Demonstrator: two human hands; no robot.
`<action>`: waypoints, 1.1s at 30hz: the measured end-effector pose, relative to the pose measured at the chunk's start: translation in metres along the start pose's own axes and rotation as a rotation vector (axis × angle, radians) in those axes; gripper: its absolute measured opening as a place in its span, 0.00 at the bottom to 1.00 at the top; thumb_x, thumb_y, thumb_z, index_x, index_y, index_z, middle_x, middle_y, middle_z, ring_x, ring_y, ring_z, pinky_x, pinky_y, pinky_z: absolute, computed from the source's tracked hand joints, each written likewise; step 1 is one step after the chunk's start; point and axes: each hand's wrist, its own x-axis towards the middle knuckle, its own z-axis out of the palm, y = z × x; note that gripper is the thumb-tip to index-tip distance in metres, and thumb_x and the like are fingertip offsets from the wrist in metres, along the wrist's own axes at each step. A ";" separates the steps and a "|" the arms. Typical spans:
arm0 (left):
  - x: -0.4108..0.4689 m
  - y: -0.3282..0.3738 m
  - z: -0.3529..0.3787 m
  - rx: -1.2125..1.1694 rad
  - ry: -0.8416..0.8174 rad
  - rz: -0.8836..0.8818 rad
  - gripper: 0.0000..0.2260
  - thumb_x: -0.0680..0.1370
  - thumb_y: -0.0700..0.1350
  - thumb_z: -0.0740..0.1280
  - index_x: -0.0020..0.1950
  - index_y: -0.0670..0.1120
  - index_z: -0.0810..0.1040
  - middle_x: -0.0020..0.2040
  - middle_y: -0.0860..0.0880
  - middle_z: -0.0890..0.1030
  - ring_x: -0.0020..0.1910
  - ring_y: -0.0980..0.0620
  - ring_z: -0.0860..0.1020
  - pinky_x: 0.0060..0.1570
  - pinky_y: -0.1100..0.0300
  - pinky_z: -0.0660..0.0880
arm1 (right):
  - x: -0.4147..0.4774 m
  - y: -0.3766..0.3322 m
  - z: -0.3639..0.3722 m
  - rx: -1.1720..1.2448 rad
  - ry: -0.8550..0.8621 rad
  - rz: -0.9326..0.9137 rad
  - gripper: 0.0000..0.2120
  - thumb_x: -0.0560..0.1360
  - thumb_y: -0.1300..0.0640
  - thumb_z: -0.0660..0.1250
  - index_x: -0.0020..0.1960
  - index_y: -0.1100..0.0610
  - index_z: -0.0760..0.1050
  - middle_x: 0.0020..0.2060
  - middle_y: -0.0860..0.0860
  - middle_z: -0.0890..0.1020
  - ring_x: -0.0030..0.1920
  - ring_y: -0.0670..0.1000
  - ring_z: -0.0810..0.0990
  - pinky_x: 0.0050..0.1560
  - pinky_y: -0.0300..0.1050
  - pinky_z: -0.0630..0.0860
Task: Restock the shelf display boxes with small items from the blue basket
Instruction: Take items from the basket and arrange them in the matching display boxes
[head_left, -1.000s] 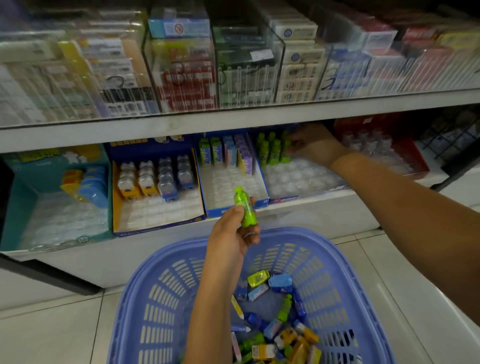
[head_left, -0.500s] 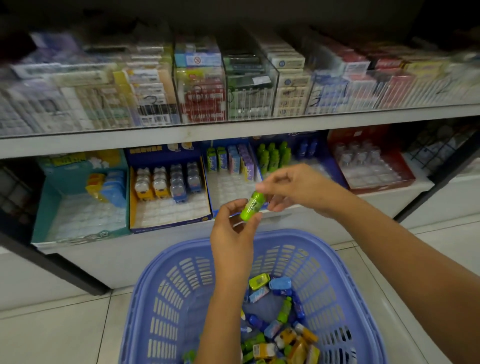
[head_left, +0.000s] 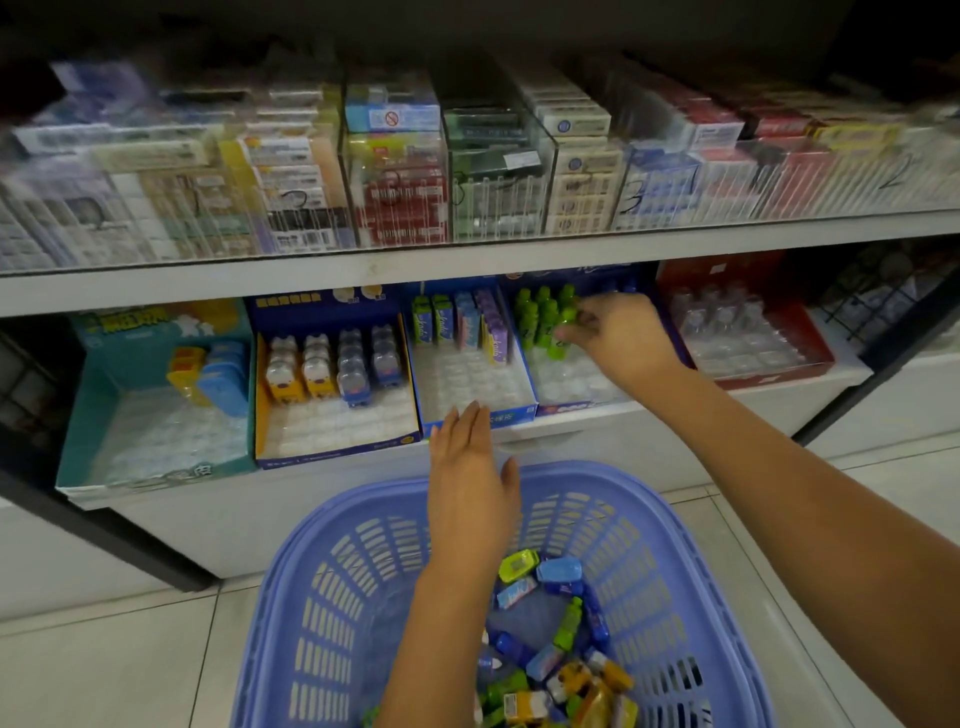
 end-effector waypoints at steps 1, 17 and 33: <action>-0.001 -0.001 0.001 0.000 0.007 0.005 0.27 0.81 0.48 0.60 0.78 0.45 0.54 0.78 0.51 0.54 0.77 0.52 0.47 0.75 0.61 0.41 | 0.008 0.001 0.007 -0.033 -0.057 0.003 0.17 0.74 0.52 0.69 0.50 0.67 0.79 0.45 0.62 0.82 0.49 0.60 0.80 0.49 0.49 0.74; 0.000 -0.016 0.011 -0.098 0.046 0.059 0.26 0.81 0.43 0.62 0.77 0.48 0.57 0.77 0.54 0.56 0.77 0.56 0.48 0.76 0.60 0.49 | 0.033 -0.001 0.042 -0.191 -0.214 0.072 0.19 0.76 0.47 0.65 0.49 0.64 0.80 0.47 0.60 0.82 0.52 0.58 0.79 0.50 0.45 0.75; -0.066 -0.078 0.091 0.088 -0.824 -0.126 0.13 0.77 0.40 0.64 0.60 0.39 0.77 0.60 0.41 0.79 0.58 0.43 0.77 0.55 0.56 0.72 | -0.135 0.031 0.106 -0.238 -0.880 0.043 0.09 0.73 0.59 0.68 0.53 0.59 0.79 0.53 0.57 0.80 0.56 0.57 0.78 0.54 0.47 0.73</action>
